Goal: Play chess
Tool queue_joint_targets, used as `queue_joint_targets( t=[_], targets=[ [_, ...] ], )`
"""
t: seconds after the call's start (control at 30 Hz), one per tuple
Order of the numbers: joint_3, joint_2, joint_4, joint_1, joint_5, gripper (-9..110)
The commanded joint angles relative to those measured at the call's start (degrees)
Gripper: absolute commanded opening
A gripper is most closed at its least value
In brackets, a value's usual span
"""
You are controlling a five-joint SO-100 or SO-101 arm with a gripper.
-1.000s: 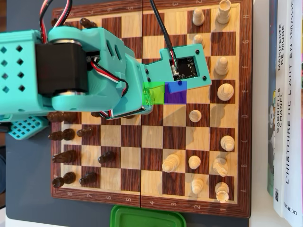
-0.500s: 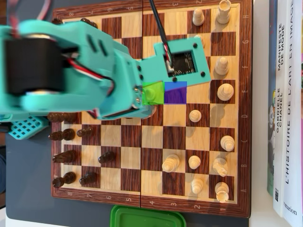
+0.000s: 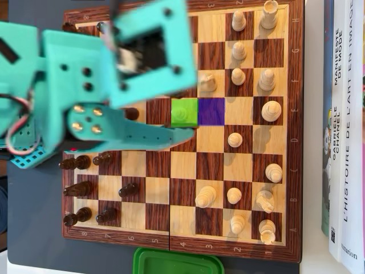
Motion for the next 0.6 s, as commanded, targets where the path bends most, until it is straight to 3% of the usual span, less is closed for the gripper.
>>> queue_joint_targets(
  t=[0.0, 0.57],
  targets=[
    [4.22, 6.94, -10.81, -0.18, 0.26, 17],
    [50.27, 48.16, -74.88, -1.23, -0.18, 17]
  ],
)
